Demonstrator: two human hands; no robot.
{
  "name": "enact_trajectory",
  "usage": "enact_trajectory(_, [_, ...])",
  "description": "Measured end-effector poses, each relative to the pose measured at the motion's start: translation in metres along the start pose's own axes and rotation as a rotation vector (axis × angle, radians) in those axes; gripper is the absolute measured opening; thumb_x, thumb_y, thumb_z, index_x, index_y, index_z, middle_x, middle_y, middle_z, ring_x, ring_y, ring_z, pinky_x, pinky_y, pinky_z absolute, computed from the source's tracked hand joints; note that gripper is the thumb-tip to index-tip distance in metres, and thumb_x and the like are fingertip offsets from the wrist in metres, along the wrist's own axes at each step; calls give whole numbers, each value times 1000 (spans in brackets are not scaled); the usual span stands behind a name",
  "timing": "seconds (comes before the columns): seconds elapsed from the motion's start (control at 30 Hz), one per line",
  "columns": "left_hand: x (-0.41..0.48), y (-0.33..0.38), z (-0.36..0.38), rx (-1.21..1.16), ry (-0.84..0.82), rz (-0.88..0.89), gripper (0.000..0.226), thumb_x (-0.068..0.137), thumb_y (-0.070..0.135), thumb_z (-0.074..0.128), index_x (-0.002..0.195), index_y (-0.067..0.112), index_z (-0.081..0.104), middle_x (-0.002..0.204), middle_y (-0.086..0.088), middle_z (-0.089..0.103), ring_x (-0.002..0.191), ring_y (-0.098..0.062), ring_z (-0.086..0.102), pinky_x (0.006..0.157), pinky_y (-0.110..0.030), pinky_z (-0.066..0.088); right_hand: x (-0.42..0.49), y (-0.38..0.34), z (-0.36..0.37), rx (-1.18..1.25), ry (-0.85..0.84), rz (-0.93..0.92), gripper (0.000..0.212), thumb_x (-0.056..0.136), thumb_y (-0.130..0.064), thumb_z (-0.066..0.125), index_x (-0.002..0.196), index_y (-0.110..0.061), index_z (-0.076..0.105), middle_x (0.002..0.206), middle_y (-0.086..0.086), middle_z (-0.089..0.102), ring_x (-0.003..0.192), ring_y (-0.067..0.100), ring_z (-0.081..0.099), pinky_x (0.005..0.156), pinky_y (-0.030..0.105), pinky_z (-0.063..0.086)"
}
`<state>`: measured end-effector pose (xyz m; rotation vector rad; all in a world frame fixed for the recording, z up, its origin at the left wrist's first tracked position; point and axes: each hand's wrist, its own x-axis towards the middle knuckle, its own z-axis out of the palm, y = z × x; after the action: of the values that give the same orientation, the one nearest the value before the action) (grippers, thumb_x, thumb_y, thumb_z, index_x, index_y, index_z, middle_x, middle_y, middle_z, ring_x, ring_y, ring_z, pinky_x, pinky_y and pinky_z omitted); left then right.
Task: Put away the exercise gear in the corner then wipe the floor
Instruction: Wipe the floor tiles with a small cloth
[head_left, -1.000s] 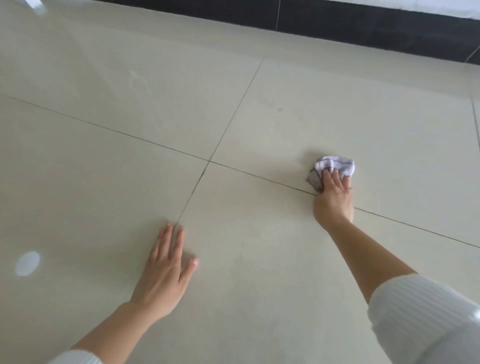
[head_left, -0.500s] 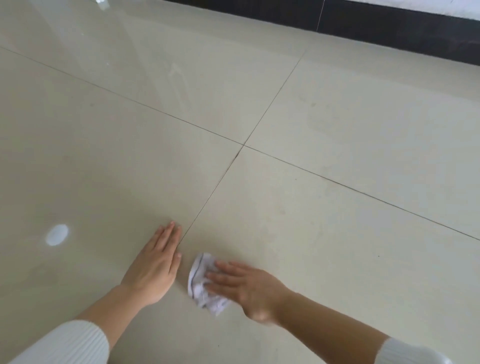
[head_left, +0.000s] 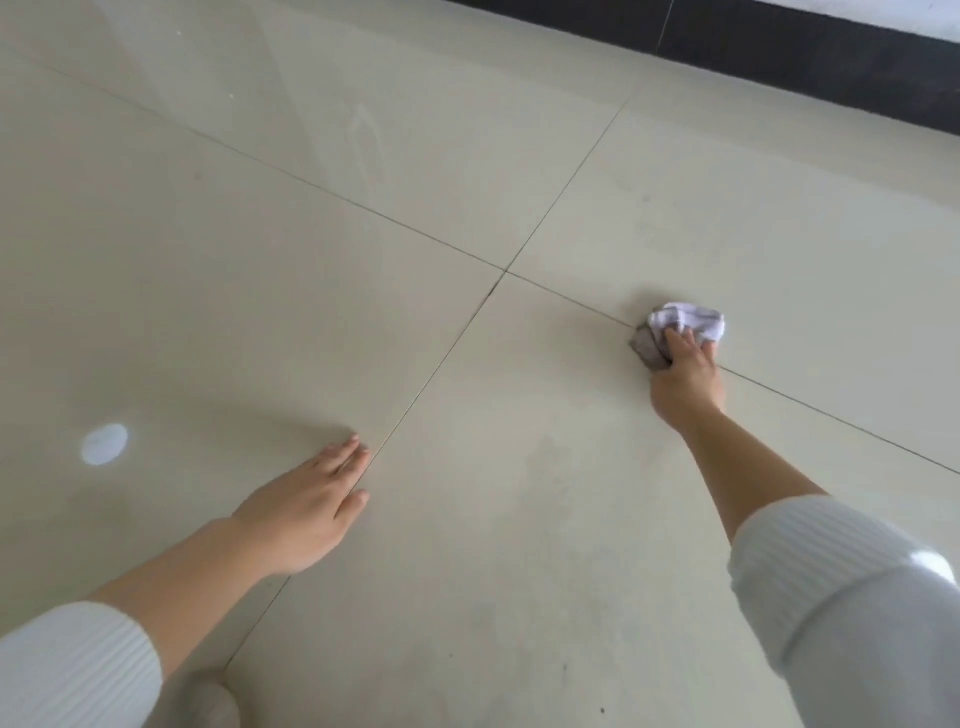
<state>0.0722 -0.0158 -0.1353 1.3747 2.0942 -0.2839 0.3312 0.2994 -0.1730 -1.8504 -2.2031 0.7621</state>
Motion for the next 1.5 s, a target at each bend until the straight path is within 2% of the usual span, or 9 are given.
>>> enact_trajectory(0.2, [-28,-11,27,15,76,-31,59,102,40,14,153,17,-4,159,3,-13,148,-15,-4,119,-28,5,-119,-71,84,32,-196,-696,65,77,12,38,135,-14,54,146,3,45,143,24,28,115,39,28])
enact_trajectory(0.33, [-18,-26,36,127,61,25,84,83,52,-26,150,10,-1,156,-2,-12,148,-22,1,120,-38,12,-203,-71,110,-32,-631,-1246,63,77,14,49,136,-7,51,145,8,46,141,27,30,117,37,23])
enact_trajectory(0.43, [-15,-28,18,139,41,-6,60,99,39,7,153,16,0,160,-1,-12,148,-18,-1,120,-33,9,-194,-68,98,-32,-614,-1396,61,77,12,41,135,-3,52,141,11,50,137,30,38,115,30,22])
enact_trajectory(0.7, [-16,-38,13,173,-37,-65,62,102,40,17,150,18,-16,157,-4,-24,147,-18,-13,120,-35,3,-53,-31,31,-102,10,-247,73,82,6,38,149,-19,30,158,-2,21,148,19,8,119,37,15])
enact_trajectory(0.8, [-16,-45,15,175,-17,-53,63,101,43,17,149,21,-19,156,-2,-26,147,-19,-13,120,-35,3,-71,-58,56,-28,5,-149,71,83,4,36,151,-16,25,160,-1,17,148,22,3,120,34,9])
enact_trajectory(1.03, [6,-79,6,176,106,-101,64,94,45,-1,152,19,-6,161,-1,-9,148,-18,-1,120,-36,9,-225,-122,150,3,-403,-1169,62,68,6,62,129,-7,59,137,11,55,133,32,44,111,41,35])
enact_trajectory(1.17, [18,-83,-1,121,127,-107,59,101,38,17,152,21,-6,160,0,-12,148,-19,-3,120,-38,8,-236,-118,151,-121,-689,-1505,52,87,-8,32,136,-1,50,145,15,44,139,35,32,114,47,28])
enact_trajectory(1.37, [53,-83,-24,94,202,-21,61,102,37,21,152,19,-8,159,2,-15,148,-17,-6,120,-36,6,-88,-83,92,-25,-76,-833,78,66,20,46,138,-12,51,145,5,46,137,28,38,108,43,39])
enact_trajectory(1.5, [75,-88,-40,50,217,-13,67,101,39,22,151,11,-13,159,-6,-17,147,-18,-12,120,-32,0,-21,-68,56,-93,147,-85,73,85,4,35,152,-19,19,160,1,16,148,23,3,120,41,8])
